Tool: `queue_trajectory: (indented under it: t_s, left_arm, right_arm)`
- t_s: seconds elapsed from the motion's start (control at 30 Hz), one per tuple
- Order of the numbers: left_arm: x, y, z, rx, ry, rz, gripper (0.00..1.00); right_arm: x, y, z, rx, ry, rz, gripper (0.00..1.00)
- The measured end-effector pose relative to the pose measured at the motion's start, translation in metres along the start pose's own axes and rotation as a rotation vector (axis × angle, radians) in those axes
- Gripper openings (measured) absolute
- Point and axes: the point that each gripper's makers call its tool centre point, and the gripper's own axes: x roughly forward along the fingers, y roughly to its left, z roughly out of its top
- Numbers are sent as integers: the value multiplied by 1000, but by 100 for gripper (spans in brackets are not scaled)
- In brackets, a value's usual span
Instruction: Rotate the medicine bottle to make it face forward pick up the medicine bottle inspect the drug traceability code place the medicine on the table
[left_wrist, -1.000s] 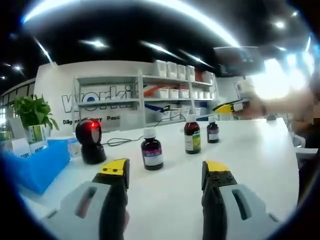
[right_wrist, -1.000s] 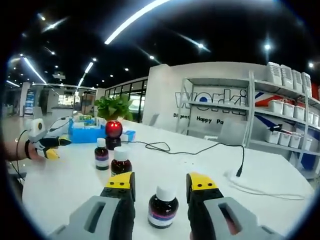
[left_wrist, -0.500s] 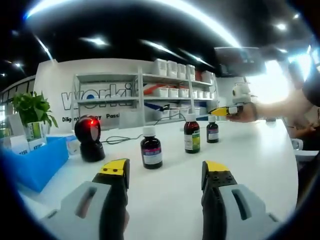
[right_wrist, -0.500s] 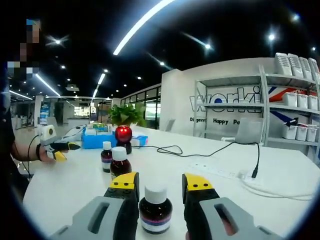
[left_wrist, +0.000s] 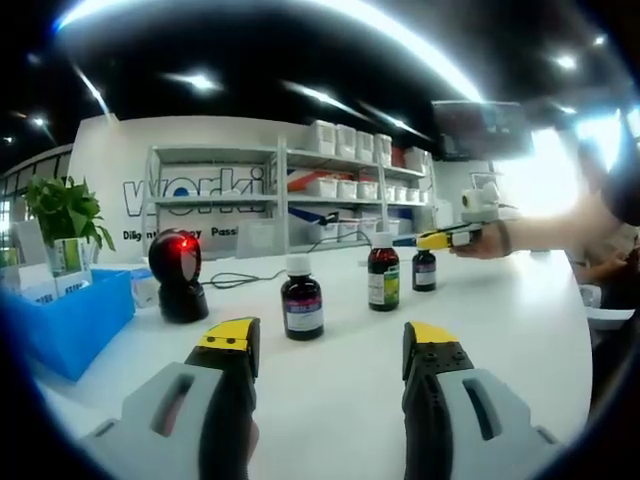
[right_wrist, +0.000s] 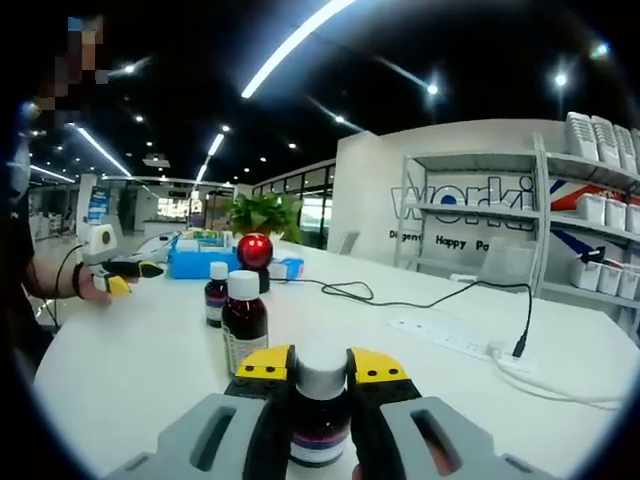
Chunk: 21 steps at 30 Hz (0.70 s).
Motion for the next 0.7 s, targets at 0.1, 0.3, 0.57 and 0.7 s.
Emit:
queue_trajectory:
  t_s: [0.1,0.3,0.57,0.7]
  left_arm:
    - [0,-1,0,5,0,-5,50]
    - [-1,2,1,-2,-6,-2,49]
    - [-1,3,2,0,-12,5,49]
    - [-1,1,1,4,-8,3,49]
  right_arm:
    - [0,-2,0,5,10,-37,15]
    - [2,2,1,-20,44,-118,15]
    - [1,-10,-1,24,70,-215,16]
    - [1,-11,-1,44,78,-283,15]
